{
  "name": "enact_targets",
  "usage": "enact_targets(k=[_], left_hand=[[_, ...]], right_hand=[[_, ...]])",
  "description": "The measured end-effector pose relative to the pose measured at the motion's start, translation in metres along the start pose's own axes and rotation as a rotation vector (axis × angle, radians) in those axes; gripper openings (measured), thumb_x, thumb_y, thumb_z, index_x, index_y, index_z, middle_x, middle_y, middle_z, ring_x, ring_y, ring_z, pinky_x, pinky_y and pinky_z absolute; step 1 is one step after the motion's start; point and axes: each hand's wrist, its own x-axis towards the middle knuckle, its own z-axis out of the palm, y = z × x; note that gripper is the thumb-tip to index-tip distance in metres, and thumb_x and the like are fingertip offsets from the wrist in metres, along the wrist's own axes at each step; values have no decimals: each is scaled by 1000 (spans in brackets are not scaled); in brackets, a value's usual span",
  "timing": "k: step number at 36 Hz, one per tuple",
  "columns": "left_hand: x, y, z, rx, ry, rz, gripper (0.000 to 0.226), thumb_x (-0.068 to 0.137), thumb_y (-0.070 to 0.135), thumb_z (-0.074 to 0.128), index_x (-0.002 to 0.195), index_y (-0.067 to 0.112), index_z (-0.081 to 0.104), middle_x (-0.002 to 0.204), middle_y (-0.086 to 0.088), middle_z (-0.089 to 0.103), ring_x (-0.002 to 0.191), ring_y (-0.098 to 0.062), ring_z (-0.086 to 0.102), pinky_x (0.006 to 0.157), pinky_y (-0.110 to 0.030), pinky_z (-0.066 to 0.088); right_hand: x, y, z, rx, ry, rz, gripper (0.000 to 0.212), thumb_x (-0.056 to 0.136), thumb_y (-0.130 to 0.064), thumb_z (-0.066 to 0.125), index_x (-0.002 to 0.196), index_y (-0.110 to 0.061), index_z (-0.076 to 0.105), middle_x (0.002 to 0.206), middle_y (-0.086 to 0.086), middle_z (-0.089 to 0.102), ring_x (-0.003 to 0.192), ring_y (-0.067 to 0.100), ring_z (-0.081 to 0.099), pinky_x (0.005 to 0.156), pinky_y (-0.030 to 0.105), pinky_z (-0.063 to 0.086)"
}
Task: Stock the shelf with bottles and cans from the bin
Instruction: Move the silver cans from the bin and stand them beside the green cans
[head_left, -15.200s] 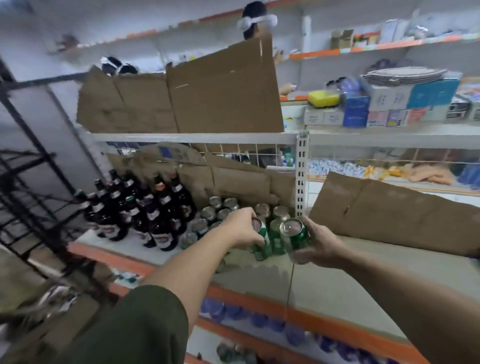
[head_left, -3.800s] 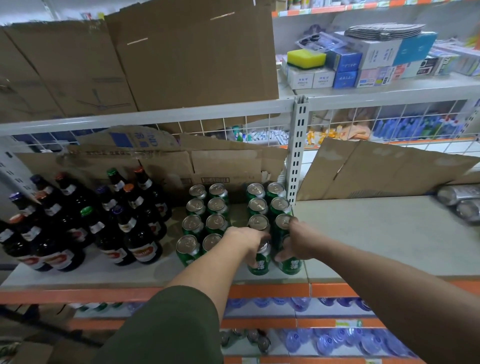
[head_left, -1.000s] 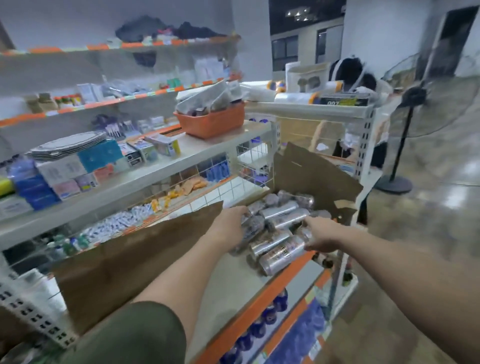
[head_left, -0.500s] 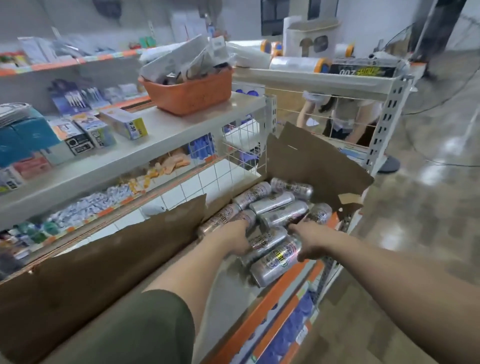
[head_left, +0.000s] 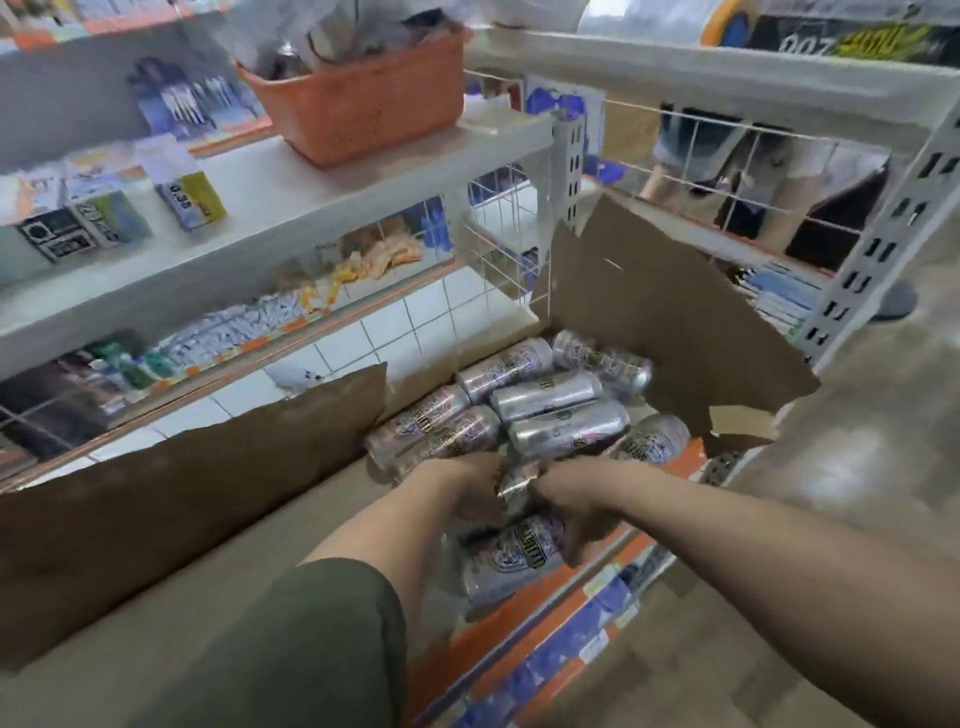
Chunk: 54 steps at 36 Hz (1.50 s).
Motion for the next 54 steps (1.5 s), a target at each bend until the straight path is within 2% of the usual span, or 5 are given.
enact_targets(k=[8,11,22,36,54], left_hand=[[-32,-26,-13,-95,81,-32,87,66,48,84,143,33,46,137,2,60,114,-23,61,96,-41,56],[-60,-45,-15,-191,183,-85,79,69,39,85,137,30,45,131,2,60,107,-19,60,90,-36,56],[-199,-145,5,-486,572,-242,90,55,28,87,136,31,48,124,9,63,114,-14,62,98,-36,54],[-317,-284,73,-717,736,-385,75,55,18,93,117,34,54,113,14,69,107,-7,68,94,-34,58],[-320,-377,122,-929,838,-375,96,41,34,90,130,27,56,125,3,67,110,-17,63,97,-33,54]], right_hand=[[-10,-4,-29,186,24,-68,50,74,-32,84,115,-22,57,91,-8,63,68,-1,60,55,12,49],[-12,-18,-47,216,141,-144,62,70,-38,86,126,-28,59,116,-7,64,97,11,59,82,26,52],[13,-102,-110,157,391,-241,72,51,-45,84,109,-20,50,107,0,55,96,23,56,86,41,51],[69,-271,-124,222,502,-287,52,61,-30,86,94,-32,45,95,-11,53,80,6,49,56,14,33],[132,-386,-77,261,580,-78,38,65,-37,76,65,-19,43,62,-5,48,55,13,43,44,26,30]])
